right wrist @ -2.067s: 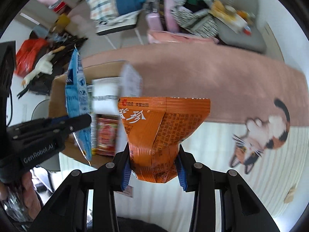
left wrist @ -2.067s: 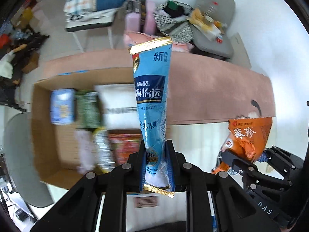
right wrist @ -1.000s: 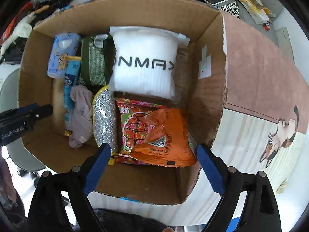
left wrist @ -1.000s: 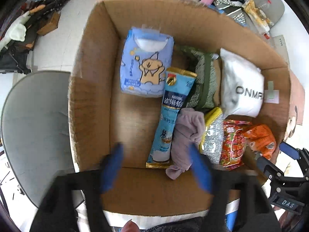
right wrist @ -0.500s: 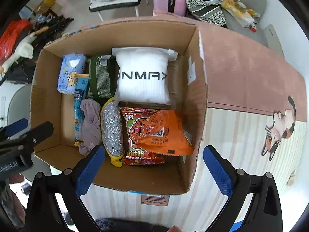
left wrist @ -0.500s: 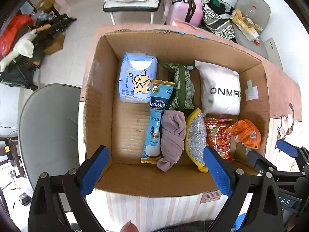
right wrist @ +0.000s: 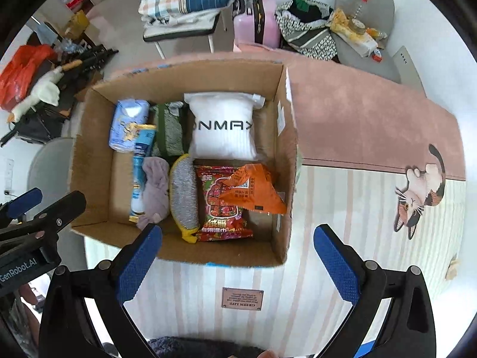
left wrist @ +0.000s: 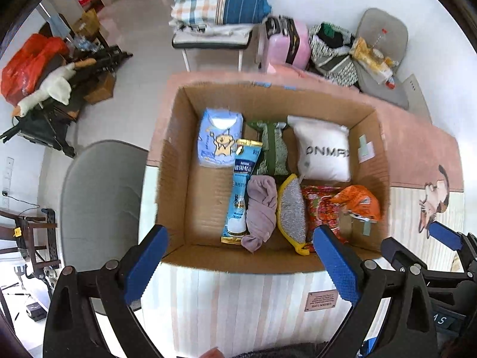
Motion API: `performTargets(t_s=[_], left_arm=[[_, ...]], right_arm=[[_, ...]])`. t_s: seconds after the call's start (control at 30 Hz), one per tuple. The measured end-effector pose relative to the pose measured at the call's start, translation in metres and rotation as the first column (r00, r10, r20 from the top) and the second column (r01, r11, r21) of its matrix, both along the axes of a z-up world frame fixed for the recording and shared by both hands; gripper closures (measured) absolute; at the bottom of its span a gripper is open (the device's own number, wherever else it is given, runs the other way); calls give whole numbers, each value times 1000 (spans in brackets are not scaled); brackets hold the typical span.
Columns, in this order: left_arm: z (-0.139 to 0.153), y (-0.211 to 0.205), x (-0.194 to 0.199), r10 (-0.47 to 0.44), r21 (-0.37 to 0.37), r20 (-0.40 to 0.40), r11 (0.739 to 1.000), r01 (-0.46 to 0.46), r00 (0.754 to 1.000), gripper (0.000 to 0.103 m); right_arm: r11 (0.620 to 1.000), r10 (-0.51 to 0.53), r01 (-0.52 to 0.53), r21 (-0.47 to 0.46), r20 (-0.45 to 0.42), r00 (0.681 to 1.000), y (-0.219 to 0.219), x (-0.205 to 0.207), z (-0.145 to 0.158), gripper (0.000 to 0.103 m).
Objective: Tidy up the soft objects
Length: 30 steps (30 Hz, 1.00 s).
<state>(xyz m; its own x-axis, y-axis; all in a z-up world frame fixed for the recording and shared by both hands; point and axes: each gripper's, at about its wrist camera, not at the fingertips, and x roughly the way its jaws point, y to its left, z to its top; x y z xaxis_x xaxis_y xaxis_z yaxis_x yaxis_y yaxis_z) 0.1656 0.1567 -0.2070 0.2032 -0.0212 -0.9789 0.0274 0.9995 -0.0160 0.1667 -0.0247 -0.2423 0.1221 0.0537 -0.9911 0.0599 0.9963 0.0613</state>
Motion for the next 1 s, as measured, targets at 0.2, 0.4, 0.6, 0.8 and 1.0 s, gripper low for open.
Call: performTargets(t_s=[0.2,0.4,0.6,0.8,1.0], left_arm=[[58,-1,-32,-8,-18,103,1000,10,995,3],[112,-1,-68,-13,16,206,1000,10,979,3],[152,2,-102,-9,5,269,1000,8,963,3],[176,4,-125,5,-7,291,1000,-3,957,3],[186,6,-138,17,-19,291,1000,-12,957,3]], right_arm=[[1000,7,-10,26,109,994,-5,-36,62,0],[1000,10,-10,0,231,973,-10,-78,129,0],[1000,18,-16,-8,317,948,-11,-116,181,0],[999,41,-35,-23,378,925,-10,-145,220,0],[999,52,-46,-25,410,911,-12,-162,244,0]])
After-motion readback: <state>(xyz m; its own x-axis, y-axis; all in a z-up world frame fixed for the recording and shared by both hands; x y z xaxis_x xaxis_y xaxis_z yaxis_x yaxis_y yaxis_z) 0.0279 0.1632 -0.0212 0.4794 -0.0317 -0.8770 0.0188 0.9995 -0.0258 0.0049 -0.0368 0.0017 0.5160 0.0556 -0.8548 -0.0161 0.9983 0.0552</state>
